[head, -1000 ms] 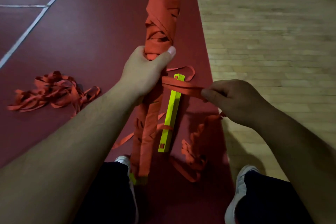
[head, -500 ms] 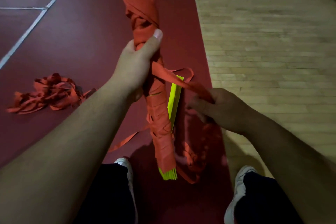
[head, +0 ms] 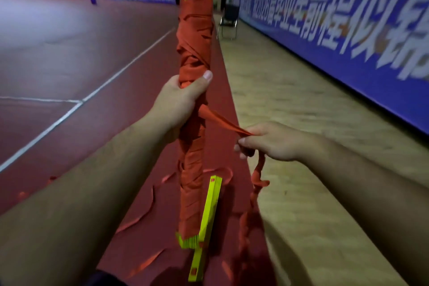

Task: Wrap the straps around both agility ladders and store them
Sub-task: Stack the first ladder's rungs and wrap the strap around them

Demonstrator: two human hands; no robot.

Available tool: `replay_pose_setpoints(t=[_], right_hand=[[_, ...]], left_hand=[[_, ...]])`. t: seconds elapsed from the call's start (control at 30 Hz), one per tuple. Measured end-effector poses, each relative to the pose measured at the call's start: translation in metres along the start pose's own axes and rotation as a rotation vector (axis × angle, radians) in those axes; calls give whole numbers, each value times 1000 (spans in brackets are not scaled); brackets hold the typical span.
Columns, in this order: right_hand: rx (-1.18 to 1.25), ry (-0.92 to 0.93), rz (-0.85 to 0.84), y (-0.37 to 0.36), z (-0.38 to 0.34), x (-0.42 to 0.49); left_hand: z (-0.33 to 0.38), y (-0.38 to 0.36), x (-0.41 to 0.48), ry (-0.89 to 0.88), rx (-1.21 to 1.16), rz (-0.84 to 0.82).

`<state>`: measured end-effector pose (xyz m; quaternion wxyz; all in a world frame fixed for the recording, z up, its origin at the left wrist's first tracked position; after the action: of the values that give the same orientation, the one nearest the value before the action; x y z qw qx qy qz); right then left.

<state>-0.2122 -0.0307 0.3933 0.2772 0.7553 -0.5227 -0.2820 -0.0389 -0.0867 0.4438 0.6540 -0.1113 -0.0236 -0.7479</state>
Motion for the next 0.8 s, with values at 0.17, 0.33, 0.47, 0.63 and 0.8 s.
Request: replay_pose_setpoints(t=[0.17, 0.33, 0.47, 0.63, 0.8], right_hand=[[-429, -31, -14, 64, -84, -18], [-647, 2, 164, 114, -171, -57], [-655, 79, 256, 130, -211, -84], [-642, 144, 277, 128, -224, -103], [-713, 256, 437, 153, -251, -114]], left_hand=[[96, 3, -18, -118, 24, 20], [166, 20, -40, -166, -1, 32], [190, 31, -53, -147, -2, 32], [198, 36, -60, -146, 18, 47], [214, 24, -61, -189, -25, 41]])
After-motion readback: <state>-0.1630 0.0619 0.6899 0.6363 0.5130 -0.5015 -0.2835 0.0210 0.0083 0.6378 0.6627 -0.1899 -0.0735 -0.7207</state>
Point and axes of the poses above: each hand's wrist, its own x-axis towards the middle knuckle, its own y-axis out of the back of the hand, z = x × y, the point moved 9 cm from there along x, towards the middle knuckle
